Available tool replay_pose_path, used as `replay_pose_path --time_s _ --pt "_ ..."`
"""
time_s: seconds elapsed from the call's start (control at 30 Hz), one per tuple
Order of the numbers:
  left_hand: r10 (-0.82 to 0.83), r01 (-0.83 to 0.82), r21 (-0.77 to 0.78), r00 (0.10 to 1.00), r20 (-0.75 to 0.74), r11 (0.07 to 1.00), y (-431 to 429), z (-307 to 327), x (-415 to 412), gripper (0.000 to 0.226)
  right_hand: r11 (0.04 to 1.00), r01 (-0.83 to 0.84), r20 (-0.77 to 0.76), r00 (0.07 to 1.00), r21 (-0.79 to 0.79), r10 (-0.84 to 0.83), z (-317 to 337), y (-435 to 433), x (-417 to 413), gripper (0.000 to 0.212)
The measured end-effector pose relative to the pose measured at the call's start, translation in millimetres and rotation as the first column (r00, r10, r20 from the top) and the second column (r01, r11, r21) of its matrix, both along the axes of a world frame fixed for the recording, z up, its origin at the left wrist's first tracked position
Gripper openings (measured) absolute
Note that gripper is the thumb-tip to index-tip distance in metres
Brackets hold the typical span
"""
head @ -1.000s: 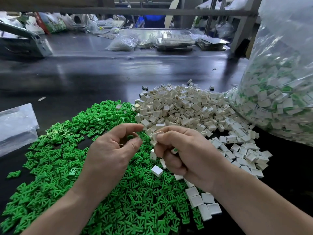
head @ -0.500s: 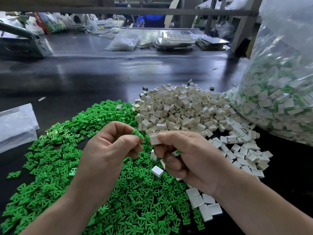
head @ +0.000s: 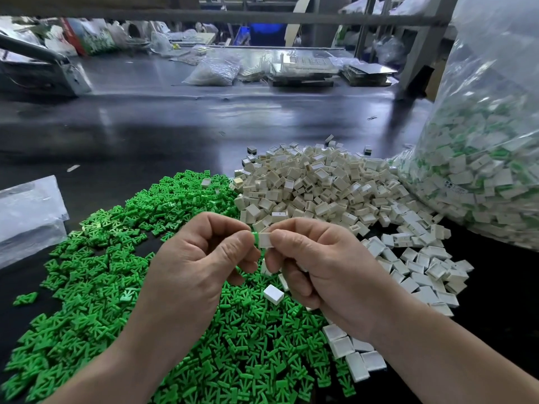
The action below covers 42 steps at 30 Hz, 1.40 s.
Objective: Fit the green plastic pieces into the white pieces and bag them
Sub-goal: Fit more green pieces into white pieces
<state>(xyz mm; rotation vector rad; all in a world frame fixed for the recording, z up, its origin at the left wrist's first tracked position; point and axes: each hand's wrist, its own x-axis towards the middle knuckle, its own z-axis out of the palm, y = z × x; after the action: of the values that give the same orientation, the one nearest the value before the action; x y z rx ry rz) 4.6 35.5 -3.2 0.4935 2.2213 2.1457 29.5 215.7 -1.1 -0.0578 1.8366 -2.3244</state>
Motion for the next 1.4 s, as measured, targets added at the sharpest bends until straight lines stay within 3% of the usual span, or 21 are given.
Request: replay_pose_path --time_s 0.23,0.4,0.6,0.83,1.07,1.2,1.4 --pt "-0.058 0.052 0.087 0.996 0.068 0.995 1.1 -2.1 0.9 0.01 0.986 0.037 -0.144 0.989 0.164 -0.013 2.3 -0.3 4.8 0.014" --pt "-0.117 0.096 0.164 0.985 0.126 0.982 0.7 -2.8 0.9 0.018 0.982 0.002 -0.122 0.992 0.191 0.022 4.2 -0.4 6.0 0.018" --pt "-0.3 0.19 0.369 0.915 0.27 0.91 2.5 -1.0 0.8 0.042 0.99 -0.076 -0.071 0.994 0.123 0.086 7.3 -2.4 7.8 0.024" --pt "-0.387 0.224 0.491 0.885 0.259 0.842 3.3 -2.0 -1.0 0.048 0.998 -0.034 -0.057 0.998 0.046 0.037 5.0 -5.8 7.5 0.024" --pt "-0.415 0.233 0.513 0.867 0.275 0.827 3.5 -4.4 -3.0 0.051 0.999 -0.05 -0.052 0.997 -0.021 0.049 1.5 -5.3 6.2 0.018" --pt "-0.38 0.205 0.477 0.873 0.306 0.855 1.7 -2.9 -2.5 0.054 0.997 -0.009 -0.099 0.995 0.08 0.017 0.5 -4.4 5.9 0.018" --pt "-0.292 0.115 0.461 0.896 0.335 0.88 6.9 1.2 1.6 0.032 0.991 0.012 -0.115 0.993 0.136 0.004 0.4 -6.8 7.1 0.02"
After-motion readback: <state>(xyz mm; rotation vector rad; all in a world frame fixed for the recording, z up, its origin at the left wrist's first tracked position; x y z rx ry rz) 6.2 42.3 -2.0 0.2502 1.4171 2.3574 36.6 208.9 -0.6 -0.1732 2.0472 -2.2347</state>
